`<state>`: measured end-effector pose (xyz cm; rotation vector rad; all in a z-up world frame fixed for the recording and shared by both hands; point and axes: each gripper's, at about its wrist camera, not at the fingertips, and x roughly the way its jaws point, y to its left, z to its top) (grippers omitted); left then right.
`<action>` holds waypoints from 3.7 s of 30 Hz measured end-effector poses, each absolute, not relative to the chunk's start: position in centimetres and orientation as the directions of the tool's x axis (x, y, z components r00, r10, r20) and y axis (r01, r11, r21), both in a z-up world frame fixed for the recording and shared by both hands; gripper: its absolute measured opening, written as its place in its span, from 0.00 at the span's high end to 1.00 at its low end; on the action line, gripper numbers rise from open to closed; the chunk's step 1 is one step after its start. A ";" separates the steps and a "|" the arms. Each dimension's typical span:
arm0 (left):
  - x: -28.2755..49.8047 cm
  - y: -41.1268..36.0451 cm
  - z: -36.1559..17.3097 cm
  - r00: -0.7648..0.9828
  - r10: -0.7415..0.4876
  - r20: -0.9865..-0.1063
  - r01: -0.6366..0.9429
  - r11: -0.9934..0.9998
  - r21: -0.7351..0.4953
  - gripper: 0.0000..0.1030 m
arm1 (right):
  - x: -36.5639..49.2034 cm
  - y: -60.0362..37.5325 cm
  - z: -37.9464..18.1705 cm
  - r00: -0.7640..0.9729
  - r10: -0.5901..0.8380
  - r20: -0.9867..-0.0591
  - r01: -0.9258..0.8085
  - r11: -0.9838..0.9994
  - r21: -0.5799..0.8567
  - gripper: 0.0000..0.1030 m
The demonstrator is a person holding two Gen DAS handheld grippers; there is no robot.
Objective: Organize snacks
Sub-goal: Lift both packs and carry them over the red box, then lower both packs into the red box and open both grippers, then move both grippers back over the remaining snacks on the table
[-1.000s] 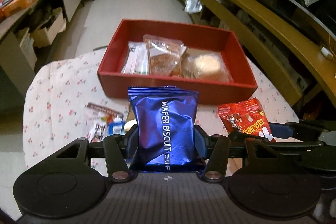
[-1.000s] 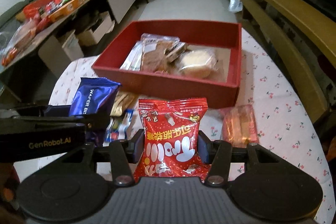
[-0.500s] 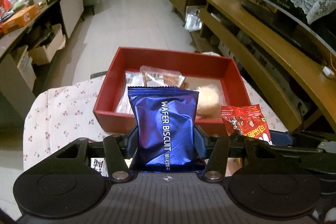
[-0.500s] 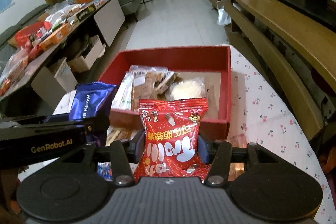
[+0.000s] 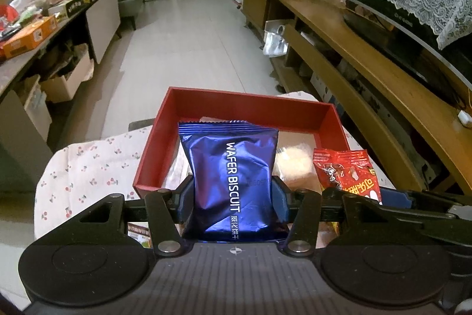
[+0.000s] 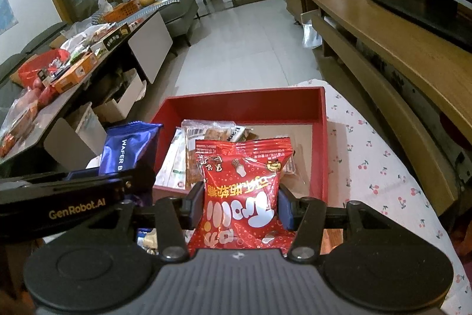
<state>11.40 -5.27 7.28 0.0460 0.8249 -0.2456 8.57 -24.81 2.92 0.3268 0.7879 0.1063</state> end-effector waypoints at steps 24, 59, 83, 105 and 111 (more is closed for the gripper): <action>17.6 -5.8 6.5 0.670 -0.151 -0.727 0.196 0.980 -0.023 0.43 | 15.4 -24.8 2.0 0.705 0.197 -0.681 0.060 0.941 0.334 0.44; 21.3 -6.4 1.0 0.609 -0.063 -0.791 0.164 0.985 0.048 0.43 | 20.5 -23.3 -2.8 0.642 0.112 -0.758 0.087 0.972 0.217 0.44; 20.9 -6.0 0.8 0.590 -0.055 -0.805 0.153 0.987 0.045 0.39 | 20.1 -22.5 -2.2 0.652 0.083 -0.754 0.077 0.982 0.175 0.42; 18.5 -5.0 3.2 0.618 -0.078 -0.782 0.146 0.989 0.016 0.31 | 17.6 -22.6 0.2 0.700 0.078 -0.710 0.073 0.981 0.179 0.39; 18.0 -4.6 3.7 0.625 -0.082 -0.776 0.144 0.990 0.011 0.30 | 16.9 -22.4 0.8 0.712 0.080 -0.697 0.070 0.980 0.184 0.39</action>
